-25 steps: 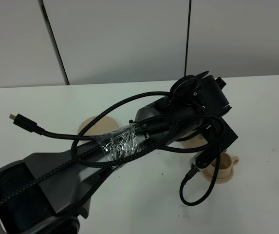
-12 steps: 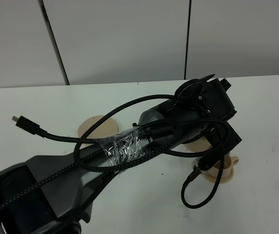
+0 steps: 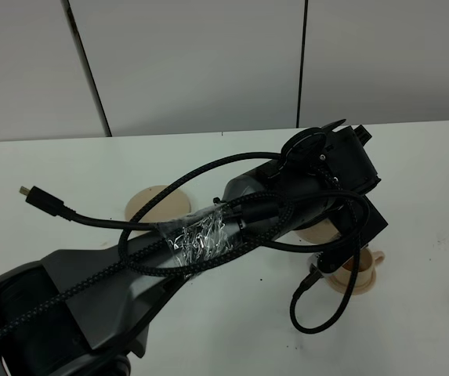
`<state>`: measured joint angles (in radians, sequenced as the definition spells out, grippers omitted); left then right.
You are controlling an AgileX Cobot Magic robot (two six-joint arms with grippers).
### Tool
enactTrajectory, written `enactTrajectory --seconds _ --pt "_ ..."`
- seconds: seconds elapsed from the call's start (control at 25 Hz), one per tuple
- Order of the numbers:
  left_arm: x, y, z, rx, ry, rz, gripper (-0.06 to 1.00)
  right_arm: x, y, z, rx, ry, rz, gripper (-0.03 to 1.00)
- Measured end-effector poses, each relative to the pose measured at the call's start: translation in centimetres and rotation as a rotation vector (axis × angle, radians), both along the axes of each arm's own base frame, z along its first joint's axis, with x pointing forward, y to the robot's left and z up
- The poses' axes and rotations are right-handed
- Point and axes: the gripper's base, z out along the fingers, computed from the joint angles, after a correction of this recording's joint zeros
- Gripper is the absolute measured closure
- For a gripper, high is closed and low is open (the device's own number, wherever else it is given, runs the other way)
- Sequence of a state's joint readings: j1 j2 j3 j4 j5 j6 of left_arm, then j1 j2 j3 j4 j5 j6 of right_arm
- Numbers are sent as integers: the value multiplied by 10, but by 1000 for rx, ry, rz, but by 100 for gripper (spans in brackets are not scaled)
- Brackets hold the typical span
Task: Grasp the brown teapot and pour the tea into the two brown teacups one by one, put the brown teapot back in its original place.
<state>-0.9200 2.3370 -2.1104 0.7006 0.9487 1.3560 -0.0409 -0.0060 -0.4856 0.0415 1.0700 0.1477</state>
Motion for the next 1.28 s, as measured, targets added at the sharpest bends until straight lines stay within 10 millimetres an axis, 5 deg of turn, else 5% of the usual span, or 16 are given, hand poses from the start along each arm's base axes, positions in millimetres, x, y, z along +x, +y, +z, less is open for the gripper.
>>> enactTrajectory --seconds 1.28 --pt "1 -2 1 -2 -19 -18 77 0 0 0 0 0 0 59"
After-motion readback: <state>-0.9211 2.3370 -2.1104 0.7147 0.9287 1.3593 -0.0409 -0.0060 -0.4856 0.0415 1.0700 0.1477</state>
